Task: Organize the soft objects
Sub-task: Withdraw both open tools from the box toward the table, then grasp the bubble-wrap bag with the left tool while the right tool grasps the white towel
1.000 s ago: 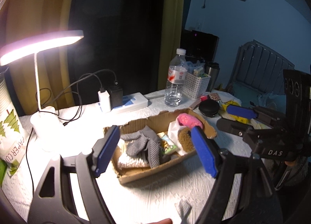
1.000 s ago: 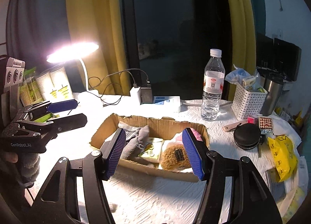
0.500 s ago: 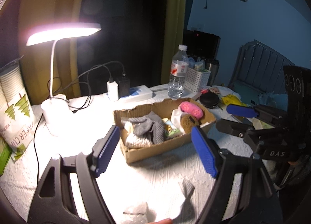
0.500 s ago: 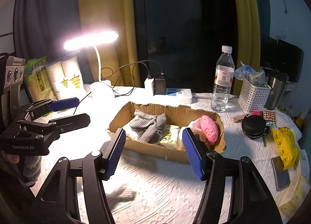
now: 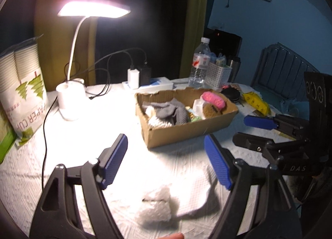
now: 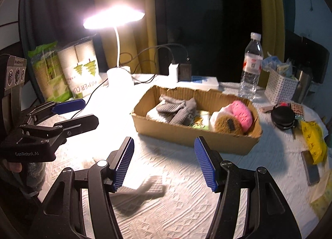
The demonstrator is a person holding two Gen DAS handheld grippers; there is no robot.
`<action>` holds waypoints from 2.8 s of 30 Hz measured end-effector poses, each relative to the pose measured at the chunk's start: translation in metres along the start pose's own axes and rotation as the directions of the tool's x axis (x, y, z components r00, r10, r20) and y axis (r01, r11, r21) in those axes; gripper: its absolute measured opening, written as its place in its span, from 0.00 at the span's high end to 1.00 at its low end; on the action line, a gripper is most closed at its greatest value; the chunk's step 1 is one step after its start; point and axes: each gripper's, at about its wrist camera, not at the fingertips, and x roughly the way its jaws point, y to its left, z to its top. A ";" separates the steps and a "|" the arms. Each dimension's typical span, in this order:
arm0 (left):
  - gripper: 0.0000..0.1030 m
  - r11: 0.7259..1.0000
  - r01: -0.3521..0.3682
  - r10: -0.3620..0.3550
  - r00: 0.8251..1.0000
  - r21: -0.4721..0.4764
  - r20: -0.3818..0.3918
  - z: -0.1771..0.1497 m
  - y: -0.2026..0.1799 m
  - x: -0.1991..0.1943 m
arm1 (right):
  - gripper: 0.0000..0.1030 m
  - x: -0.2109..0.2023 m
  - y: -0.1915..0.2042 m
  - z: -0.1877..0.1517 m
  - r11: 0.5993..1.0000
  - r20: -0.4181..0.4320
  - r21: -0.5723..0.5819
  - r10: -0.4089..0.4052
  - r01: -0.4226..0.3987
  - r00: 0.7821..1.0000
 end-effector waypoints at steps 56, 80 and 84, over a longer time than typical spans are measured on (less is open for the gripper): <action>0.62 0.997 0.042 -0.026 0.973 0.068 -0.231 -0.067 -0.008 0.034 | 0.84 0.072 0.056 -0.068 0.985 -0.196 -0.035 0.156 -0.166 0.968; 0.62 0.994 0.045 -0.031 0.990 0.101 -0.137 0.002 -0.042 0.035 | 0.84 0.019 -0.045 -0.041 0.994 -0.041 0.090 0.061 -0.057 0.997; 0.62 0.994 0.040 -0.027 0.991 0.102 -0.133 0.011 -0.046 0.040 | 0.84 0.014 -0.059 -0.038 0.993 -0.023 0.111 0.052 -0.049 0.998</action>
